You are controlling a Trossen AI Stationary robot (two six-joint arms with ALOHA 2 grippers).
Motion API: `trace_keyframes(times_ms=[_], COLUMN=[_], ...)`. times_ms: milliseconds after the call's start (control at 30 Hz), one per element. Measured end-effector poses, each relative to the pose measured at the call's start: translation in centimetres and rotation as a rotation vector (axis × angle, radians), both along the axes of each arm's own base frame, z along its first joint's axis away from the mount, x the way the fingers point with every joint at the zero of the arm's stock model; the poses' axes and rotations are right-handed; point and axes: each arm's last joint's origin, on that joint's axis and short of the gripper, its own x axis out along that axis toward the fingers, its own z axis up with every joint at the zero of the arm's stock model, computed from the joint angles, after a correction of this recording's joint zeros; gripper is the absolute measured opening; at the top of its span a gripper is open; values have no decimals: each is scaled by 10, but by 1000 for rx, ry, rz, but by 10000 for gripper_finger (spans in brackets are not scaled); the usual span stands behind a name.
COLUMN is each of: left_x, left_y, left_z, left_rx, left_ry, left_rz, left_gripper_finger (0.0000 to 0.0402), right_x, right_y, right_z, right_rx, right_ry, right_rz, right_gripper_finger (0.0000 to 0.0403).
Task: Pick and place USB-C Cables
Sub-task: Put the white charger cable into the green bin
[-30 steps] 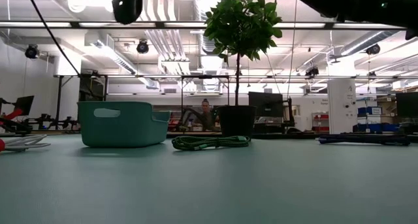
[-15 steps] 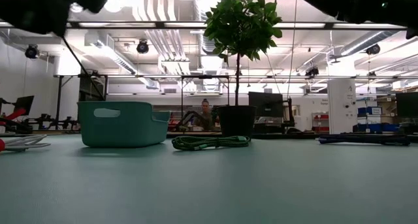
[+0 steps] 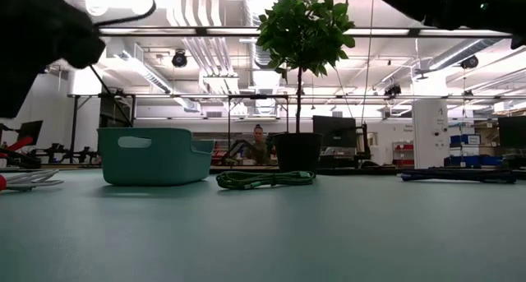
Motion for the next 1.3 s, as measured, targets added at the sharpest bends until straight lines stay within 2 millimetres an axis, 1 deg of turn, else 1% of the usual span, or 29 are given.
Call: trace_keyframes(times_ms=[100,233,400,533,667,767,900,1300], left_x=[-5,-10,-12,-14,-17,-15,-13,-1], left_y=[3,5,6,7,9,9,8,2], left_z=[-10,-19,-23,-27,-34,-39,-42,-63], left_rx=[11,22,26,29,46,50,53,113], left_ry=[35,66,76,90,96,61,62,171], left_rz=[24,45,51,82,102,105,105,91], left_gripper_finger=[29,77,138,167,173,173,173,173], right_x=[0,0,0,0,0,0,1,1], right_y=[0,0,0,0,0,0,0,0], right_z=[0,0,0,0,-1,-1,-2,-3], right_rx=[0,0,0,-1,-1,-1,-2,5], right_ry=[2,3,3,4,9,15,25,33], right_rz=[0,0,0,0,0,0,0,2], right_gripper_finger=[11,11,11,11,11,11,11,11])
